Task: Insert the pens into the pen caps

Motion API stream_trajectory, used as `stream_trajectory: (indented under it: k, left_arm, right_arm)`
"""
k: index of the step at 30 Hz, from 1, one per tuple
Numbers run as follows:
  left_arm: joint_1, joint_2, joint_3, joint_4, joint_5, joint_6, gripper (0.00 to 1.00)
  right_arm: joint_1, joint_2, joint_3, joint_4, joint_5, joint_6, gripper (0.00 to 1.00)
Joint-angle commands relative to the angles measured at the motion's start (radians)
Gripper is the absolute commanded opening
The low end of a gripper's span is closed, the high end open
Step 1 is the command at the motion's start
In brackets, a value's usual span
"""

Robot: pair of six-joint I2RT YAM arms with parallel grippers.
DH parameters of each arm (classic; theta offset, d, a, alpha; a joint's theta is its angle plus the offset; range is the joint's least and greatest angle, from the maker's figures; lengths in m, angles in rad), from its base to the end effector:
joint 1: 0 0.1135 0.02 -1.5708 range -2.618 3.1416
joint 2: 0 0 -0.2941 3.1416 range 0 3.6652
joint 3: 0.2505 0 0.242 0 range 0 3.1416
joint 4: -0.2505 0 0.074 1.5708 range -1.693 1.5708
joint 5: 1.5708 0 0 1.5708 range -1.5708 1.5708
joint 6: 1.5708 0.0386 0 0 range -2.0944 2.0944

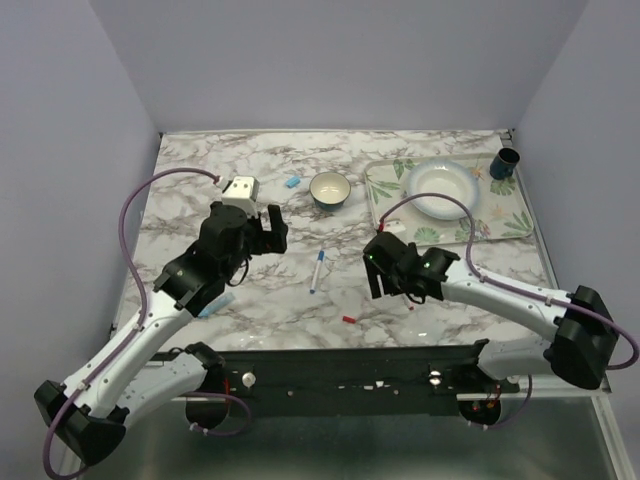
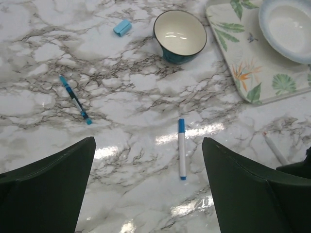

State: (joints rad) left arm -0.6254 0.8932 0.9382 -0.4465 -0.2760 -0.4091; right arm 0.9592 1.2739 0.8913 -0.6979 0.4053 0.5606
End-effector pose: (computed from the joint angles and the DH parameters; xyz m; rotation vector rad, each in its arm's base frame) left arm 0.1435 -0.0907 0.3697 0.0326 1.9783 -0.4070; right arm 0.1419 0.1758 0.2663 -0.3710 2.4897 0.0588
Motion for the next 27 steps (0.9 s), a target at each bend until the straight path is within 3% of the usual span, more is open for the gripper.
stream_trajectory:
  k: [1, 6, 21, 25, 27]
  left_arm:
    - [0.003, -0.088, -0.079, 0.026, -0.08, 0.096, 0.99]
    - [0.003, -0.12, -0.085, 0.046, -0.081, 0.101, 0.99]
    - [0.003, -0.171, -0.101, 0.055, -0.089, 0.092, 0.99]
    - [0.003, -0.18, -0.107, 0.058, -0.098, 0.09, 0.99]
    - [0.003, -0.185, -0.11, 0.066, -0.1, 0.092, 0.99]
  right_arm:
    - [-0.206, 0.054, 0.011, -0.029, -0.114, -0.106, 0.77]
    - [-0.309, 0.168, 0.04, -0.018, -0.209, -0.191, 0.69]
    - [-0.378, 0.352, 0.017, 0.069, -0.333, -0.235, 0.49]
    - [-0.378, 0.386, 0.017, 0.084, -0.333, -0.234, 0.36]
    - [-0.378, 0.387, 0.009, 0.098, -0.342, -0.237, 0.22]
